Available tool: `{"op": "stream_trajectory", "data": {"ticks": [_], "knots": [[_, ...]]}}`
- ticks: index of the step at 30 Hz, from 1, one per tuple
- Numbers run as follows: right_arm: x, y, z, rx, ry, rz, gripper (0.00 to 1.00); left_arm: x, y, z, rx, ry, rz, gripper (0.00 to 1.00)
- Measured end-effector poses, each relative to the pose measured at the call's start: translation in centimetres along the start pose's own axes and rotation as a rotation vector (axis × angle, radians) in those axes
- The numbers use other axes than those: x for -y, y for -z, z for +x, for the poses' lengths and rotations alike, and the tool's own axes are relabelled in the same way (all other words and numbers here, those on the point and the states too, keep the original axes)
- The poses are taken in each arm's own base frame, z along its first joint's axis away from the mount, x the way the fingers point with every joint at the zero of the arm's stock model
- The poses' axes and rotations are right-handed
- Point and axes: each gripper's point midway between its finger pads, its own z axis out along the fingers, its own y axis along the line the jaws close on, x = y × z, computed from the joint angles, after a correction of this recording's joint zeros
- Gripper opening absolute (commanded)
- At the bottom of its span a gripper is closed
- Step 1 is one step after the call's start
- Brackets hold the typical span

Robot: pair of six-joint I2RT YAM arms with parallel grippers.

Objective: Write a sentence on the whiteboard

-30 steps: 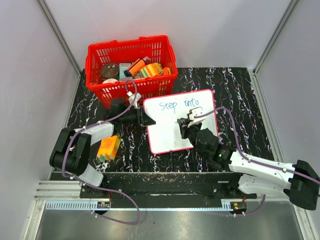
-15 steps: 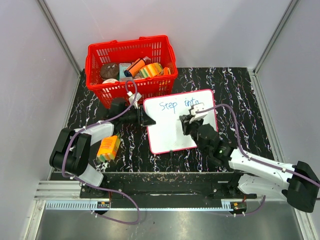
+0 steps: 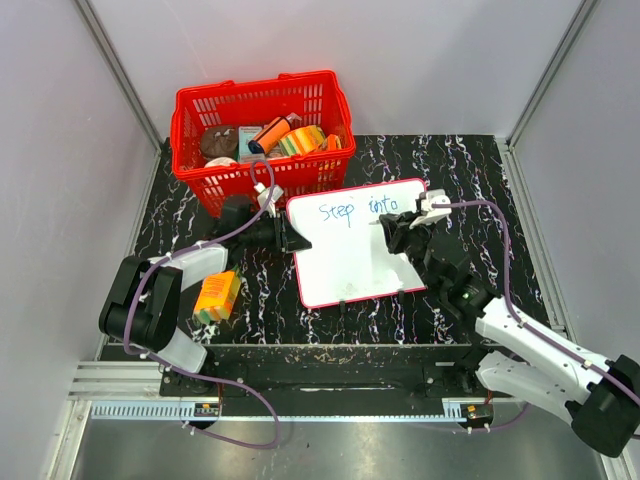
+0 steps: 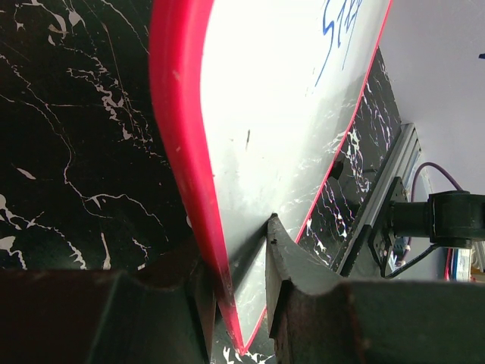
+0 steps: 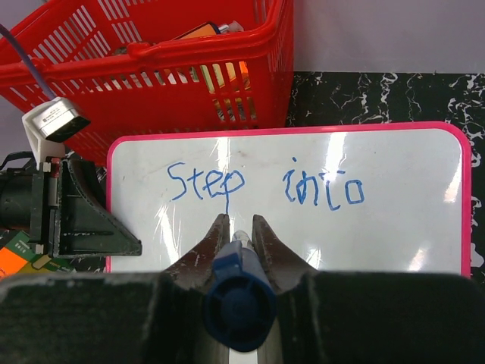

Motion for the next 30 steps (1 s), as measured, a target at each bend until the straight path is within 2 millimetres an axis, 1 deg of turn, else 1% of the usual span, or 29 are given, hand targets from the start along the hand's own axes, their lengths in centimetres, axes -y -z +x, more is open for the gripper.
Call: {"op": "stream_trajectory", "data": {"ticks": [12,18,30], "knots": [[-0.54,0.30,0.26,-0.015,-0.001,-0.035,0.00,-0.01,0.00,0.00,-0.003,0.003,-0.003,0.00],[-0.69,0.38,0.80,-0.029,0.002,-0.050,0.00,-0.01,0.01,-0.01,-0.004,0.004,-0.004,0.00],[-0.76,0.39,0.83,-0.030,0.001,-0.053,0.00,0.00,0.00,0.00,-0.004,0.004,-0.004,0.00]]}}
